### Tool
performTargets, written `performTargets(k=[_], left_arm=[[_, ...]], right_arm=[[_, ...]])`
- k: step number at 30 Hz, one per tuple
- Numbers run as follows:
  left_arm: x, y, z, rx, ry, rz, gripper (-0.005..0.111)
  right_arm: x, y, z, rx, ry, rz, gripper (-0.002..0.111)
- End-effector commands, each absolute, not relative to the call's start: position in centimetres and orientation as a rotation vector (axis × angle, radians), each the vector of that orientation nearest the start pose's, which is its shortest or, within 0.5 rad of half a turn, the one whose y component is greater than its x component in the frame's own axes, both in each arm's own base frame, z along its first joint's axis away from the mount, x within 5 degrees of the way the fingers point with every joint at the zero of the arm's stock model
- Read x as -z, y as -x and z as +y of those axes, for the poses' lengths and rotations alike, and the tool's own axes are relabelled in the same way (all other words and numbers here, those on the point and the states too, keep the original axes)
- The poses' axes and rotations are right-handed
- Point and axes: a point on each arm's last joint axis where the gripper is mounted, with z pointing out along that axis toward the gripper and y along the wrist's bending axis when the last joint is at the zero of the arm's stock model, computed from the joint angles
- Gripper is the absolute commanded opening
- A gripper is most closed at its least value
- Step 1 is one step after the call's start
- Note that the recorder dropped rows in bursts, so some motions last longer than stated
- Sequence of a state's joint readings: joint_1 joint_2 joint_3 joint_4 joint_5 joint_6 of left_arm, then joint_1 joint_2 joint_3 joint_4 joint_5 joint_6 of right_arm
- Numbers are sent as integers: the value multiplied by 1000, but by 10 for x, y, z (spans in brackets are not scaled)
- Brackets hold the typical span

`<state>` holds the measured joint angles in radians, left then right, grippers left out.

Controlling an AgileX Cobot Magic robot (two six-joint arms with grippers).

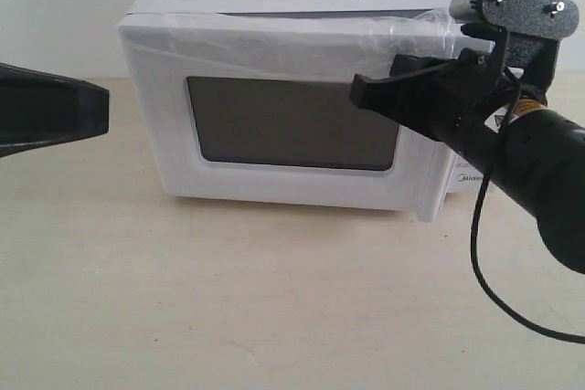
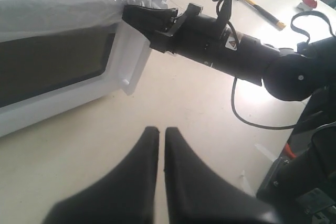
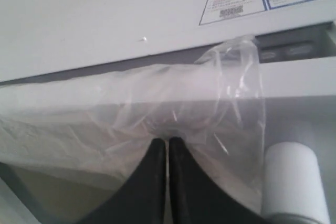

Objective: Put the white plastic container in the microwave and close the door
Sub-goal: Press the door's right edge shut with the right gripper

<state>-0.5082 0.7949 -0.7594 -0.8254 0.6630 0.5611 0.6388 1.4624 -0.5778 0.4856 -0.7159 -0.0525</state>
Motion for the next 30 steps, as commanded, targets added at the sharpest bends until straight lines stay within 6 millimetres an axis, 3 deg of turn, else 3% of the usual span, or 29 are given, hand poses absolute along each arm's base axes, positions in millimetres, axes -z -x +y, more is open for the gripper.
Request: performTargets(k=[1, 6, 16, 30], left_arm=[[-352, -111, -110, 897, -672, 1953, 4], [-352, -111, -110, 895, -669, 1951, 4], [-352, -111, -110, 895, -669, 1951, 4], [-352, -111, -110, 895, -669, 1951, 4]], right_arm=[[-239, -250, 148, -431, 26, 1691, 0], [-243, -256, 151, -407, 18, 1683, 0], [-230, -266, 153, -373, -13, 1695, 0], [-247, -275, 157, -359, -37, 1644, 0]])
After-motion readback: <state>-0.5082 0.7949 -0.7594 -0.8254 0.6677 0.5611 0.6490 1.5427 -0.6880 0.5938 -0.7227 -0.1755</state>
